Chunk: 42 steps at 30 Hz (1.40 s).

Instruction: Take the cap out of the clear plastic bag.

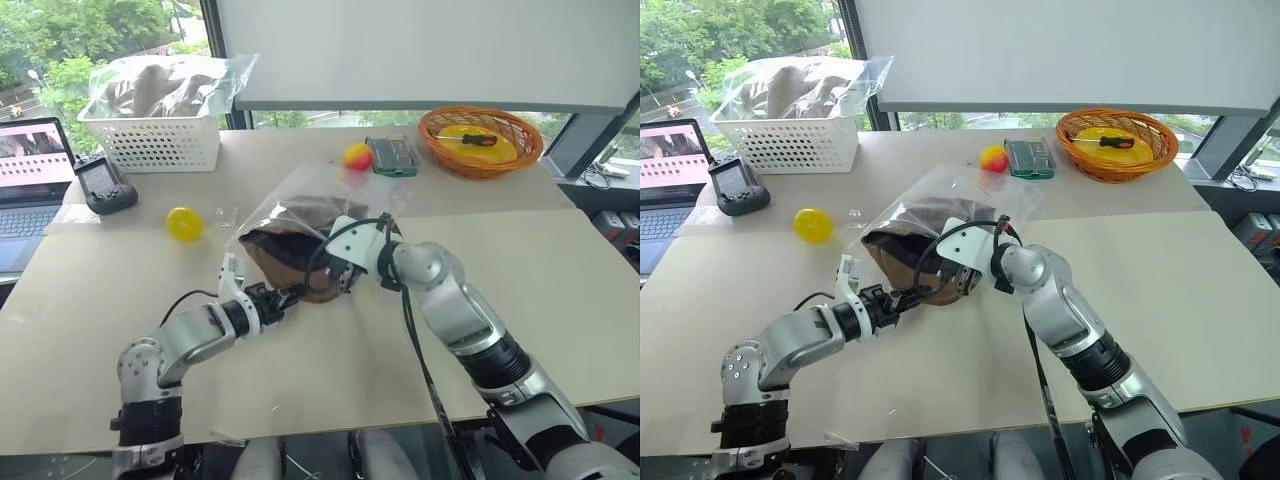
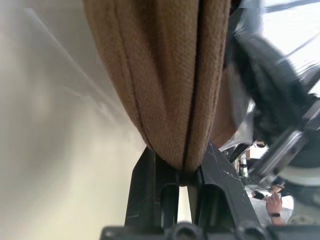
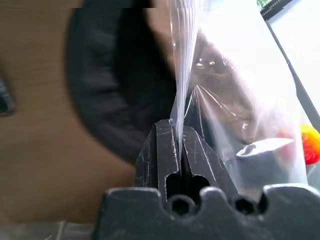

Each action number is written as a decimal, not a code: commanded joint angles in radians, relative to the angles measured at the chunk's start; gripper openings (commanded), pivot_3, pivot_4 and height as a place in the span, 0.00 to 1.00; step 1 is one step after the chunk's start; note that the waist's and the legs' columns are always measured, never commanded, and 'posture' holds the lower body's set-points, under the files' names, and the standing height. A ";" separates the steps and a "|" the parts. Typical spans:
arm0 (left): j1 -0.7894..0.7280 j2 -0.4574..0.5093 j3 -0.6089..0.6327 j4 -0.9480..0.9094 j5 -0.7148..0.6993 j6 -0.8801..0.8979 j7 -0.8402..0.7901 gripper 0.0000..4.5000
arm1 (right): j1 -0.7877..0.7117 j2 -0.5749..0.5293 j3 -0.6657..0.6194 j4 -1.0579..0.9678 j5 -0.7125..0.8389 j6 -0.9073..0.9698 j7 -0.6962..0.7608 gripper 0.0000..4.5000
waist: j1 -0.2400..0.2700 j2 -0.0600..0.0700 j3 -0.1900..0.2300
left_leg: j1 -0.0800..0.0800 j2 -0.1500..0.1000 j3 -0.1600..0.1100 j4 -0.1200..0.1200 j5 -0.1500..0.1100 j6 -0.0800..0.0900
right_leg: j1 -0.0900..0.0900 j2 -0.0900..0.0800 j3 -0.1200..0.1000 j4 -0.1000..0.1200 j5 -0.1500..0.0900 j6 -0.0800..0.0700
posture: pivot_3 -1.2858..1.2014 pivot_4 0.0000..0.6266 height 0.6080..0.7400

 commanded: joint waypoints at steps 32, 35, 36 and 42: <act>0.767 0.741 0.345 -0.257 -0.030 0.154 -1.273 0.01 | 0.004 0.002 -0.023 0.005 0.010 -0.058 -0.001 0.00 | -0.037 -0.002 0.003 | -0.007 0.006 0.004 -0.011 -0.001 -0.002 | -0.017 0.001 0.000 0.003 -0.008 -0.008 | 0.52 0.24 0.97; 0.853 0.727 0.435 -0.280 0.038 0.181 -1.273 0.01 | -0.001 0.006 -0.023 0.022 0.012 -0.075 0.000 0.00 | -0.038 -0.003 0.004 | -0.007 0.006 0.003 -0.016 -0.001 -0.002 | -0.019 0.002 -0.001 0.003 -0.009 -0.013 | 0.52 0.24 0.97; 0.886 0.711 0.475 -0.285 0.092 0.187 -1.299 0.01 | -0.005 0.009 -0.023 0.029 0.014 -0.080 0.000 0.00 | -0.038 -0.003 0.004 | -0.007 0.007 0.003 -0.016 -0.001 -0.002 | -0.019 0.004 -0.001 0.003 -0.009 -0.014 | 0.52 0.24 0.97; 0.989 0.620 0.622 -0.257 0.189 0.154 -1.366 0.01 | -0.020 0.014 -0.031 0.069 0.025 -0.116 0.007 0.00 | -0.048 -0.003 0.004 | -0.007 0.007 0.004 -0.016 -0.003 -0.004 | -0.019 0.003 -0.001 0.002 -0.010 -0.014 | 0.52 0.24 0.97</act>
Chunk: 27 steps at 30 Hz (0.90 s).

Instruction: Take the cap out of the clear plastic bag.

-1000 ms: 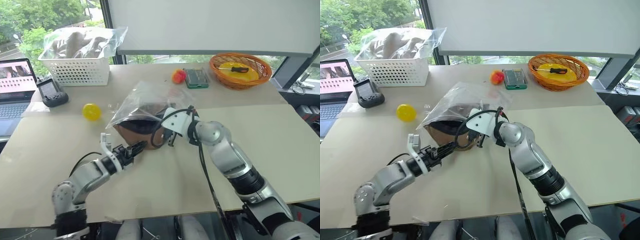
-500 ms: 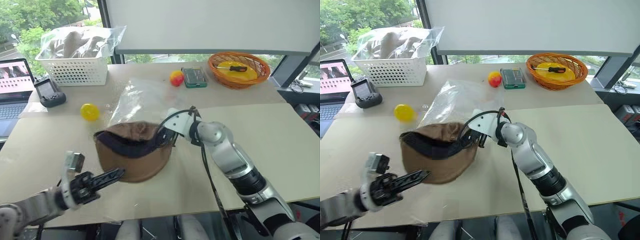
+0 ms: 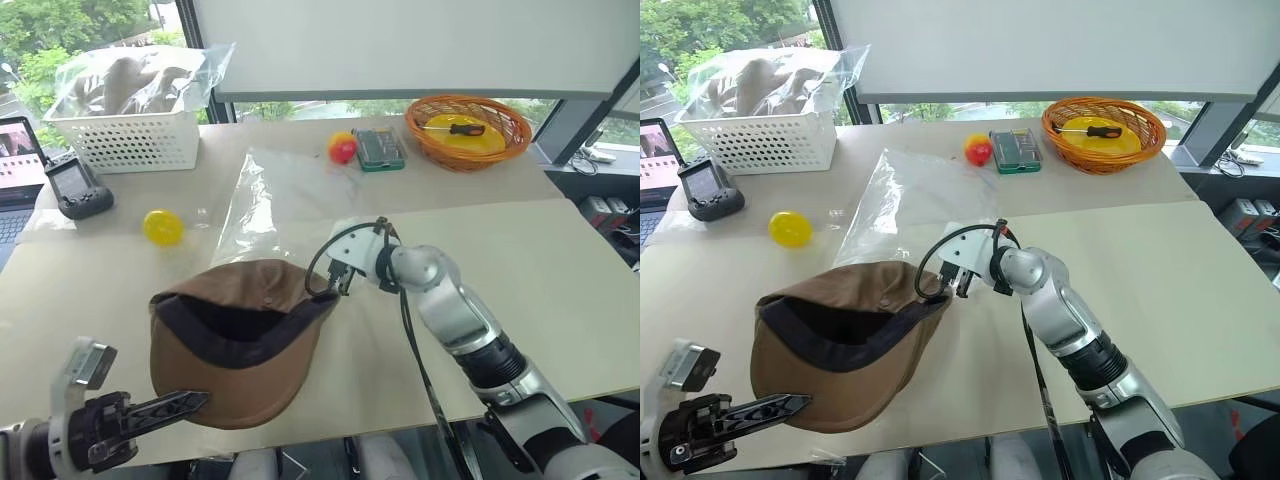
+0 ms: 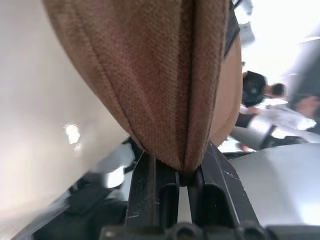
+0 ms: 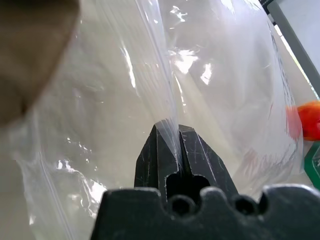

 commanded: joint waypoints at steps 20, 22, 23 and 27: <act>0.121 -0.147 0.295 0.113 0.009 -0.120 -0.038 0.01 | -0.069 -0.024 -0.033 0.141 0.023 -0.177 0.021 0.00 | 0.017 0.000 0.000 | 0.002 0.000 -0.001 0.005 0.000 0.000 | 0.003 0.000 -0.001 0.002 -0.003 0.002 | 0.52 0.24 0.97; 0.096 -0.153 0.286 0.107 0.006 -0.141 -0.016 0.01 | -0.073 -0.024 -0.033 0.150 0.022 -0.186 0.021 0.00 | 0.018 0.000 0.000 | 0.002 0.000 0.000 0.005 0.000 0.000 | 0.003 0.000 0.000 0.002 -0.002 0.002 | 0.52 0.24 0.97; 0.065 -0.152 0.262 0.103 0.016 -0.160 0.017 0.01 | -0.074 -0.025 -0.032 0.152 0.021 -0.190 0.021 0.00 | 0.020 0.000 0.000 | 0.002 -0.001 0.000 0.005 0.000 0.000 | 0.004 -0.001 0.000 0.002 -0.002 0.002 | 0.52 0.24 0.97; -0.097 -0.158 0.129 0.064 0.006 -0.219 0.129 0.01 | -0.081 -0.030 -0.034 0.152 0.019 -0.192 0.025 0.00 | 0.025 -0.001 -0.001 | 0.002 -0.001 -0.001 0.006 0.000 0.000 | 0.005 0.000 0.000 0.003 0.000 0.001 | 0.52 0.24 0.97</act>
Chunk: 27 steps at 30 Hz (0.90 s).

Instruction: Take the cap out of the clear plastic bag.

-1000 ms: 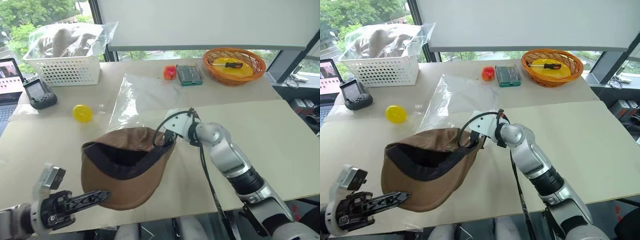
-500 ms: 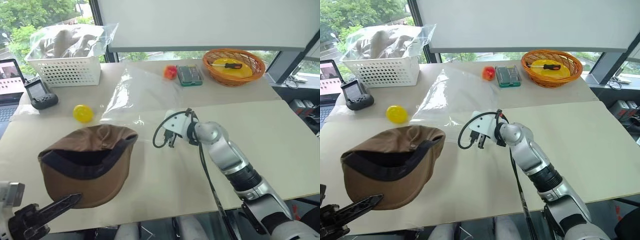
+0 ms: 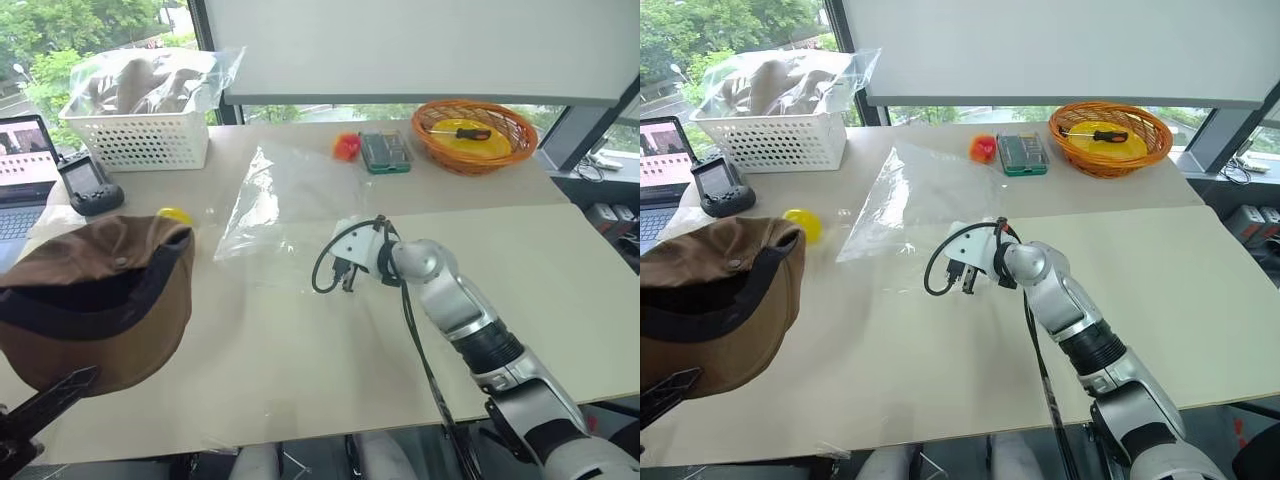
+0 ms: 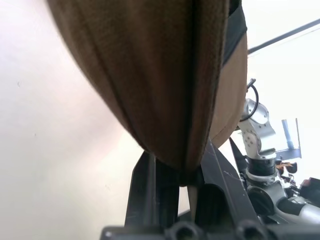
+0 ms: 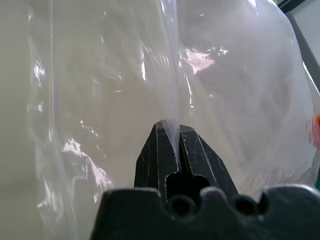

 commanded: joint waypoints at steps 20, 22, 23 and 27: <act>-0.948 -0.182 -0.642 0.372 0.543 -0.239 0.369 0.01 | 0.015 -0.049 -0.027 -0.159 -0.039 0.065 0.014 0.00 | 0.002 -0.002 -0.001 | 0.000 -0.002 -0.002 0.005 0.000 0.000 | 0.000 0.000 0.000 0.011 0.003 0.001 | 0.52 0.24 0.97; -0.993 -0.217 -0.661 0.398 0.576 -0.242 0.362 0.01 | 0.017 -0.048 -0.025 -0.166 -0.048 0.074 0.012 0.00 | 0.005 -0.002 -0.001 | 0.000 -0.003 -0.002 0.007 0.000 -0.001 | 0.000 0.000 0.000 0.011 0.003 0.001 | 0.52 0.24 0.97; -1.016 -0.232 -0.666 0.417 0.594 -0.245 0.362 0.01 | 0.018 -0.048 -0.023 -0.168 -0.053 0.078 0.010 0.00 | 0.005 -0.002 -0.001 | 0.000 -0.003 -0.002 0.007 0.000 -0.001 | 0.001 0.000 0.000 0.012 0.003 0.001 | 0.52 0.24 0.97; -1.130 -0.308 -0.683 0.531 0.683 -0.300 0.355 0.19 | 0.026 -0.038 -0.018 -0.188 -0.064 0.097 0.005 0.00 | 0.004 -0.002 -0.001 | 0.000 -0.003 -0.002 0.009 0.000 -0.001 | 0.001 0.000 0.000 0.012 0.003 0.002 | 0.52 0.24 0.97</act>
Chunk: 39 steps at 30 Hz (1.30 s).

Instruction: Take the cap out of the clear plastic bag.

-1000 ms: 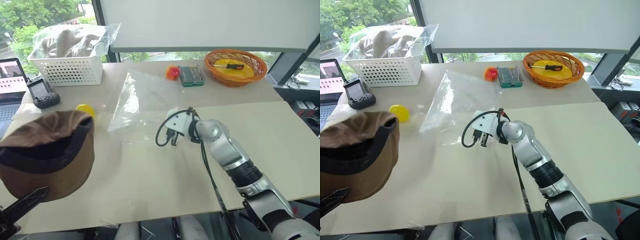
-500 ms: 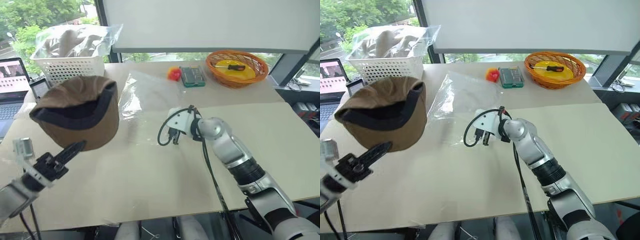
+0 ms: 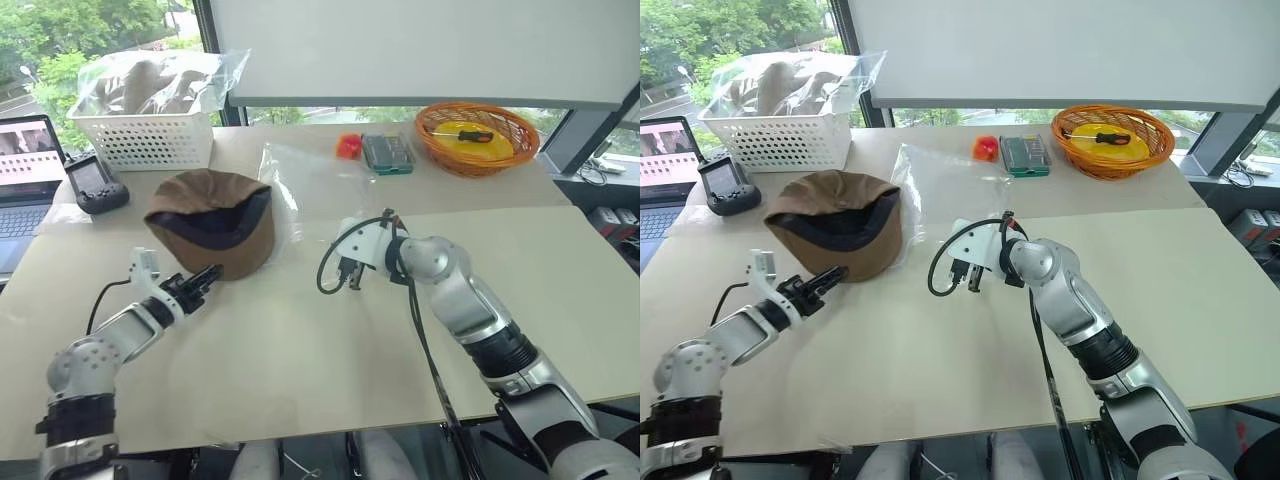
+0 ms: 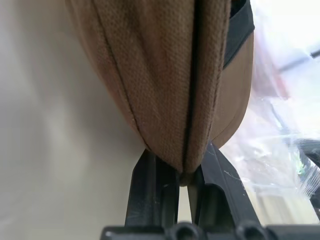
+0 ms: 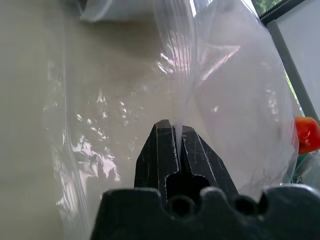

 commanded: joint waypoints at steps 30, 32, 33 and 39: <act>0.078 -0.031 0.183 -0.147 0.040 0.078 -0.030 0.99 | 0.070 -0.062 -0.325 -0.119 0.365 0.365 0.167 0.00 | -0.010 0.000 0.000 | 0.000 0.000 -0.001 0.001 0.000 0.000 | 0.000 0.000 0.000 0.001 0.000 0.001 | 0.52 0.24 0.97; 0.094 -0.030 0.202 -0.173 0.024 0.086 -0.012 0.99 | 0.091 -0.108 -0.324 -0.120 0.380 0.334 0.187 0.00 | -0.010 0.000 0.000 | 0.000 0.000 0.000 0.001 0.000 0.000 | 0.000 0.000 0.001 0.001 0.000 0.001 | 0.52 0.24 0.97; 0.096 -0.034 0.206 -0.180 0.019 0.089 -0.006 0.99 | 0.086 -0.108 -0.325 -0.105 0.381 0.321 0.173 0.00 | -0.009 0.000 0.000 | 0.000 0.000 0.000 0.001 0.000 0.000 | 0.000 0.000 0.001 0.001 0.000 0.001 | 0.52 0.24 0.97; 0.096 -0.063 0.189 -0.218 0.018 0.100 0.023 1.00 | 0.059 -0.104 -0.206 -0.047 0.298 0.213 0.112 0.14 | -0.010 0.000 0.000 | 0.003 0.000 0.000 0.001 0.000 0.000 | 0.003 0.000 0.001 0.000 -0.003 0.005 | 0.52 0.24 0.97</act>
